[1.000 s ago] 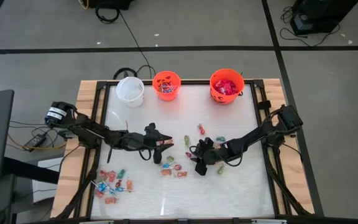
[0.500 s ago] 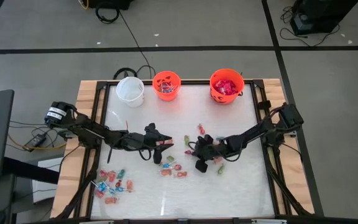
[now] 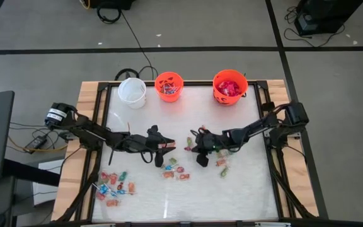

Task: Sort candy by brand, put in halloween buckets
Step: Put the red lollipop into the left orange bucket

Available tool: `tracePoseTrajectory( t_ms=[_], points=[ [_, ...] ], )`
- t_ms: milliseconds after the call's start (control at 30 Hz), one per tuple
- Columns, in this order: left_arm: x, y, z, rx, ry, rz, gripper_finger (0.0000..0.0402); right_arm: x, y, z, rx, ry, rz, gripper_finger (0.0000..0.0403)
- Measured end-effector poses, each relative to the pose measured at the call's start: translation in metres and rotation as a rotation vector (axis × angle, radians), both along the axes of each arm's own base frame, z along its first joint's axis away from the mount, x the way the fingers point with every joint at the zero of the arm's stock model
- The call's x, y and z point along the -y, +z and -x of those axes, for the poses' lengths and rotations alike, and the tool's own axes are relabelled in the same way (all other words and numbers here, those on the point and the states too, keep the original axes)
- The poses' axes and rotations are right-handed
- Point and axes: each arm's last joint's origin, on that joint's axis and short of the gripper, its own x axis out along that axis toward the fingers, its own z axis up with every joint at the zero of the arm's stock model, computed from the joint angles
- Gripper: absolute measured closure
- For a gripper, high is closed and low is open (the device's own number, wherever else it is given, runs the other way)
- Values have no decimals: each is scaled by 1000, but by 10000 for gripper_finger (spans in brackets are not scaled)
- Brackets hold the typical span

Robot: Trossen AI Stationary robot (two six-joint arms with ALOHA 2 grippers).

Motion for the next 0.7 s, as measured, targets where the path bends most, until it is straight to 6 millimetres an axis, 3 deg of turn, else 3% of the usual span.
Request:
tracePoseTrajectory(
  t_ms=[167, 400, 533, 700],
  points=[
    [-4, 21, 15, -29, 7, -61, 234, 16, 16, -16, 65, 18, 1, 398],
    [-13, 56, 41, 17, 75, -131, 234, 41, 56, -47, 126, 47, 123, 400],
    [-14, 61, 47, 15, 73, -144, 234, 67, 75, -56, 138, 17, 178, 400],
    [-15, 53, 49, -66, 85, -144, 234, 104, 98, -63, 168, -41, 220, 400]
  ],
)
